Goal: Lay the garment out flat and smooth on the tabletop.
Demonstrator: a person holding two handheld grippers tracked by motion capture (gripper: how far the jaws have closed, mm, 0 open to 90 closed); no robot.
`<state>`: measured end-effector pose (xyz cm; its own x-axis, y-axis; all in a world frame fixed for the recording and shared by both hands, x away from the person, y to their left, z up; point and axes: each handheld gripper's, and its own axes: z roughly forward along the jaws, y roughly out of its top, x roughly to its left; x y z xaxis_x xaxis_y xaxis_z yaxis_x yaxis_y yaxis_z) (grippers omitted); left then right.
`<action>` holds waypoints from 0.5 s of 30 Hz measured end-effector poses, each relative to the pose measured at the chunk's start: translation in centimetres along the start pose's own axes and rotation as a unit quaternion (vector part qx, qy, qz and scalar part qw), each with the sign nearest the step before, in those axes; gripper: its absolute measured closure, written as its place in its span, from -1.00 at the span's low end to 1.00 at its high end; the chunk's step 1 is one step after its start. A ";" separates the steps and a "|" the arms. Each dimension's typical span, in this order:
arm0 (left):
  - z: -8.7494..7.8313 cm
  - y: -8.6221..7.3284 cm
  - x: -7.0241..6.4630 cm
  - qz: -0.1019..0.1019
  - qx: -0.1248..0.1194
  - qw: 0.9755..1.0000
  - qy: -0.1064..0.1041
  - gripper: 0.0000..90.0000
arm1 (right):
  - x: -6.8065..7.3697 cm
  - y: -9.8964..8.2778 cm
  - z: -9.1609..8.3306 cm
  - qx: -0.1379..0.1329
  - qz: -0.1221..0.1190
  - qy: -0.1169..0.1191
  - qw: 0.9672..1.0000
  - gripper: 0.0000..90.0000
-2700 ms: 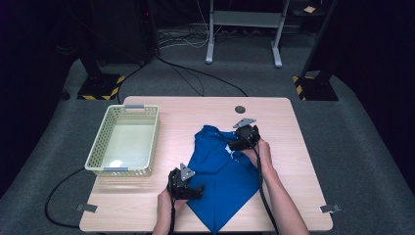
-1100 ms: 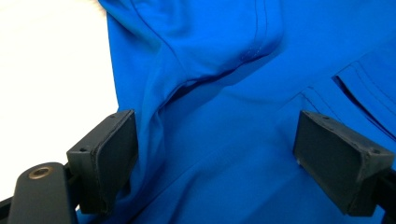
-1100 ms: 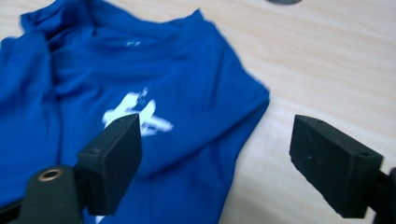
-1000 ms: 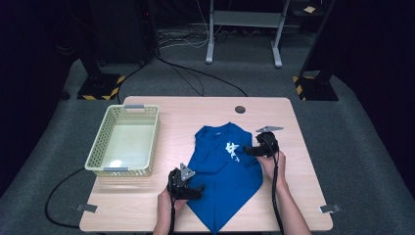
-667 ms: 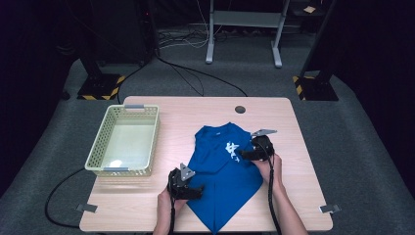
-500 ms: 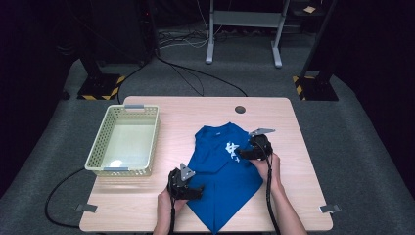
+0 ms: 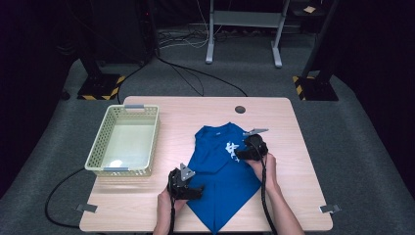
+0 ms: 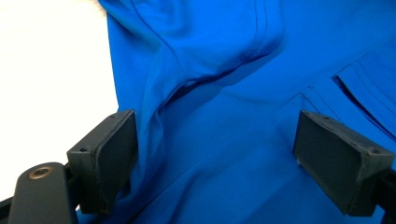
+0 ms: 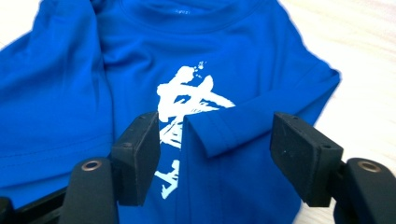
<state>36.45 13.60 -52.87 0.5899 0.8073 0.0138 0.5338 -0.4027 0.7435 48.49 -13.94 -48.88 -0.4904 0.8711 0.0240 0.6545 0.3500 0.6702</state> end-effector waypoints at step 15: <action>0.0 0.0 0.0 0.000 0.000 1.000 0.000 -0.69 | -0.1 -0.1 2.3 0.011 0.009 -0.038 0.999 0.57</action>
<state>36.45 13.60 -52.87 0.5898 0.8075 0.0130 0.5342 -0.4021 0.7436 49.74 -13.25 -50.63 -0.4335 0.9009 -0.0211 0.6754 0.3403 0.6542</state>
